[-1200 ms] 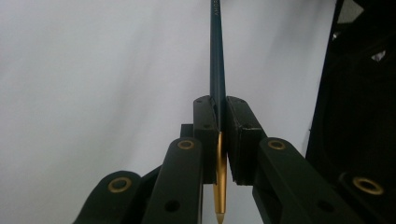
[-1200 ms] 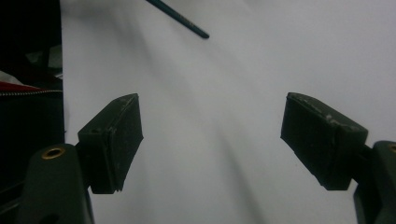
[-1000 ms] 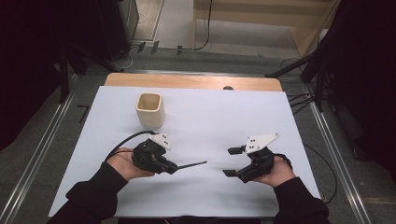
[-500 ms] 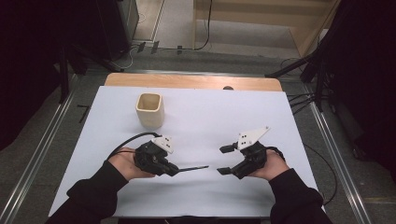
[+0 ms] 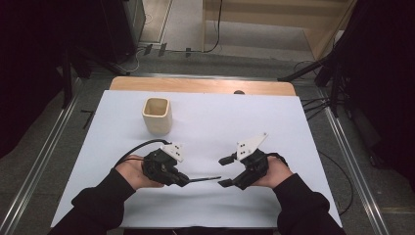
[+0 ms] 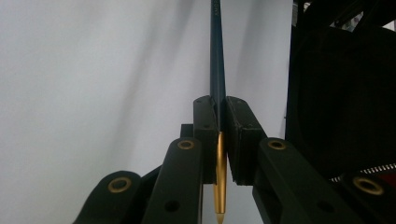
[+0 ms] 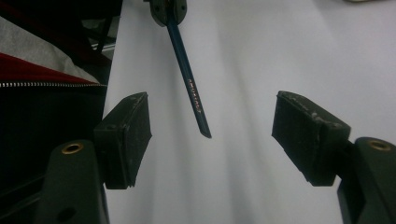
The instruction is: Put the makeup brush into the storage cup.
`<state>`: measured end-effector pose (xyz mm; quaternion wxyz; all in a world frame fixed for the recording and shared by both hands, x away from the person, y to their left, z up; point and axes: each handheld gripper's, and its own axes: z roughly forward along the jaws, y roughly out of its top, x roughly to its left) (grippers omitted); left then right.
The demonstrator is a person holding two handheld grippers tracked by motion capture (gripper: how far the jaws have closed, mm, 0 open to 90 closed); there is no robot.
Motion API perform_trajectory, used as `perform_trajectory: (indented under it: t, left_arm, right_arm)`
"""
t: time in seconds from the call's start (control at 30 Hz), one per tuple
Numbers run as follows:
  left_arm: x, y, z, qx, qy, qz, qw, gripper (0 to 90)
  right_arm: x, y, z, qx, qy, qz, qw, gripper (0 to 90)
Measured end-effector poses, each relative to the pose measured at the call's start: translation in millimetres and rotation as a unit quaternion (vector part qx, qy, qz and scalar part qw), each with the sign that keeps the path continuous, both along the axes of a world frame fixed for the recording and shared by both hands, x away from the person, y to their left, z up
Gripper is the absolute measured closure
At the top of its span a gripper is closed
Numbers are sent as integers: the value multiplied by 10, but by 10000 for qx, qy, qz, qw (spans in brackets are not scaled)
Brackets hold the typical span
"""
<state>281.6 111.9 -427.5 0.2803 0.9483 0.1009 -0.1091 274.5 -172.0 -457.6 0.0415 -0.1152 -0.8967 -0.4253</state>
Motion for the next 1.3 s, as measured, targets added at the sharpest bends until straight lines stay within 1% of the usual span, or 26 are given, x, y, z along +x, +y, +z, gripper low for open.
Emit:
perform_trajectory:
  t: [0.03, 0.17, 0.2, 0.23, 0.43, 0.5, 0.53, 0.57, 0.7, 0.73, 0.77, 0.8, 0.83, 0.93, 0.97, 1.03, 1.13, 1.17, 1.3]
  left_arm:
    - [-1, -3, 0, -10, -36, -25, 10000, 840]
    - [-9, -12, 6, -21, 1, -40, 10000, 839]
    - [-9, -14, 8, -19, -18, -47, 10000, 839]
    - [-8, -16, 7, -21, 3, -49, 10000, 839]
    - [-12, -23, 20, -58, -21, -72, 10000, 839]
    - [-17, -31, 17, -67, -13, -101, 9999, 839]
    - [-23, -36, 14, -76, -41, -97, 9999, 839]
    - [-25, -41, 14, -52, -14, -106, 9999, 839]
    - [-38, -58, 8, -74, -36, -152, 9999, 839]
    - [-38, -61, 8, -64, -14, -179, 9998, 839]
    - [-44, -62, 4, -107, -58, -190, 9997, 839]
    - [-44, -62, 4, -116, -40, -206, 9997, 839]
    - [-44, -61, 6, -116, -48, -230, 9997, 839]
    - [-47, -60, 5, -127, -33, -235, 9996, 839]
    - [-46, -60, 4, -129, -4, -251, 9996, 839]
    - [-50, -60, 2, -162, -23, -321, 9993, 839]
    - [-53, -67, -1, -141, -33, -390, 9991, 838]
    - [-55, -68, -3, -140, -20, -412, 9991, 838]
    - [-59, -66, -13, -143, 11, -445, 9989, 837]
  right_arm:
    - [2, 21, -5, -6, -12, 35, 10000, 303]
    - [3, 85, -25, -56, -6, 136, 9999, 311]
    - [3, 96, -28, -71, 13, 160, 9998, 313]
    - [2, 106, -29, -83, 24, 163, 9998, 315]
    - [-3, 185, -41, -113, 57, 235, 9996, 349]
    - [-8, 212, -42, -158, 72, 260, 9995, 381]
    - [-8, 227, -45, -158, 56, 263, 9995, 400]
    - [-8, 240, -45, -181, 80, 288, 9994, 424]
    - [-18, 286, -51, -283, 137, 362, 9989, 523]
    - [-21, 298, -58, -317, 148, 399, 9986, 545]
    - [-24, 311, -65, -351, 195, 417, 9983, 577]
    - [-23, 321, -72, -384, 239, 460, 9979, 601]
    - [-28, 331, -74, -440, 291, 465, 9975, 646]
    - [-33, 355, -81, -480, 337, 581, 9966, 755]
    - [-36, 361, -79, -489, 370, 619, 9962, 786]
    - [-42, 360, -74, -510, 354, 657, 9959, 831]
    - [-51, 355, -72, -504, 353, 749, 9953, 844]
    - [-57, 357, -74, -509, 390, 777, 9949, 847]
    - [-65, 366, -80, -543, 353, 870, 9941, 851]
